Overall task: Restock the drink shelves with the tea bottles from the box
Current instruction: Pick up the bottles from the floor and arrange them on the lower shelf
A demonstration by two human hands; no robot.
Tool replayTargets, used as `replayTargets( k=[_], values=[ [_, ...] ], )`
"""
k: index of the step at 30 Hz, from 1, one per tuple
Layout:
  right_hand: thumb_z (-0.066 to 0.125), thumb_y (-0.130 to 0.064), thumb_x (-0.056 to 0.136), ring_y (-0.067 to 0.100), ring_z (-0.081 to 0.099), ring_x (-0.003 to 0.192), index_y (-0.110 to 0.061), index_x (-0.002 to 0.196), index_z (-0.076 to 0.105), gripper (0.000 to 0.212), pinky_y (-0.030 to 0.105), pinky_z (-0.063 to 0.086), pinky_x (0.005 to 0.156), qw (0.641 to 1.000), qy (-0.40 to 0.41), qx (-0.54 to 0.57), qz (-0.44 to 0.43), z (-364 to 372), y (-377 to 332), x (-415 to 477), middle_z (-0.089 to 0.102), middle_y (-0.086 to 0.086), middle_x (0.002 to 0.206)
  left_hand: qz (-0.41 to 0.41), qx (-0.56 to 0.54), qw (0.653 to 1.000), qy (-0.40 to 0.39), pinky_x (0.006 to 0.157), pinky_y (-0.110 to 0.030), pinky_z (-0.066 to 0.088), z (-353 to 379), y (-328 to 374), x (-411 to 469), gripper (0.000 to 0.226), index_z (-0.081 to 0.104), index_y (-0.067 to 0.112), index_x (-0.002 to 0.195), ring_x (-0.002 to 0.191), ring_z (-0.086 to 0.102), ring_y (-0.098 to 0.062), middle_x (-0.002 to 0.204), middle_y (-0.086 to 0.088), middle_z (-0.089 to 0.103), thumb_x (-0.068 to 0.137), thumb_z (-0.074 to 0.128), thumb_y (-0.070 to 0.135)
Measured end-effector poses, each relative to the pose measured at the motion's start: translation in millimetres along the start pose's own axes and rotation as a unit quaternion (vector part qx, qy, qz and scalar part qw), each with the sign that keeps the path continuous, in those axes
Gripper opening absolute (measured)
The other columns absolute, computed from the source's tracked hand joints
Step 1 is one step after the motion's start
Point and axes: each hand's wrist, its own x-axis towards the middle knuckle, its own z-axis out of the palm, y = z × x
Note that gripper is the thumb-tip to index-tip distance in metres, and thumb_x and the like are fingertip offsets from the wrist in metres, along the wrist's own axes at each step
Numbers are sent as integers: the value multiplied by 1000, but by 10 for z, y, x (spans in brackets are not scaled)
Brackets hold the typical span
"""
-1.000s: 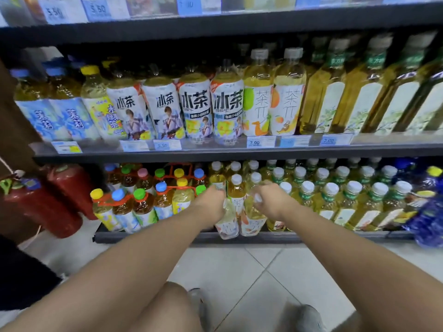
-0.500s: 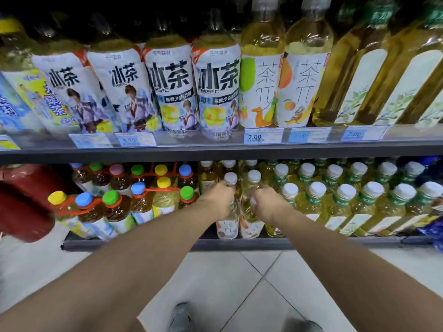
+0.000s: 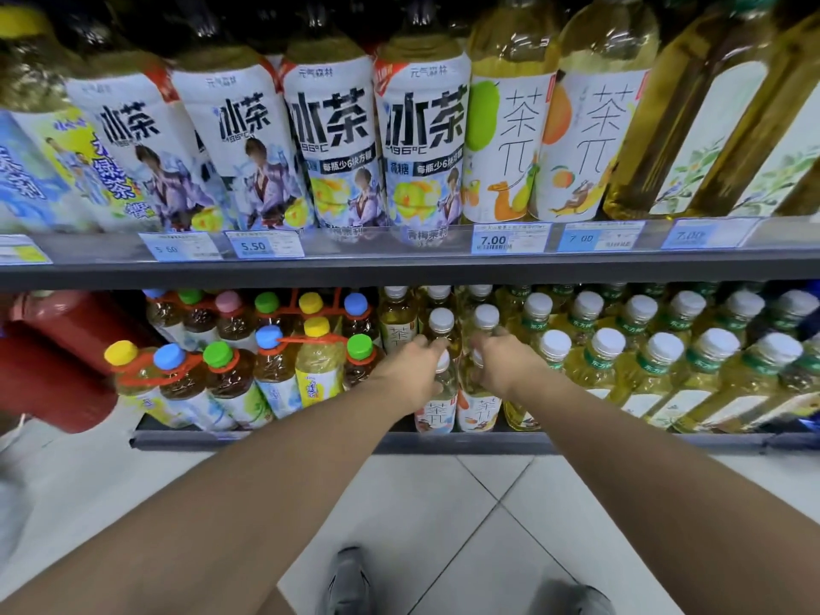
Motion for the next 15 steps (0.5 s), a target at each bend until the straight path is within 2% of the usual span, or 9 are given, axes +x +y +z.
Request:
replayTargets(
  k=[4,6,10,15],
  values=[
    [58,-11,89,34,63,95,-21,128,49,41,41,55,73,997,26,-64,25,-60,-87,-81,43,15,140,1,30,999,30,97,-45,49,-28,-134,-99,61,35,23,144,125,48,-33,142,-9,47,89,58,11],
    [58,-11,87,34,59,101,-19,128,51,42,40,50,71,992,56,-105,35,-93,-152,-104,41,15,139,-3,73,996,50,100,-43,45,-70,-205,-151,59,40,20,143,127,42,-31,139,-9,48,88,56,8],
    [52,-24,91,34,48,114,-13,126,56,36,43,45,89,979,132,-149,-36,-99,-350,-113,49,14,124,-26,187,978,86,104,-42,37,-102,-384,-208,59,46,18,141,127,38,-31,136,-9,49,84,57,7],
    [40,-41,100,31,51,116,-16,130,52,41,42,41,94,988,96,-98,-67,39,-592,-110,54,11,126,-40,231,971,46,117,-49,23,-44,-671,-269,65,46,20,143,136,32,-32,145,-8,37,80,63,15]
  ],
)
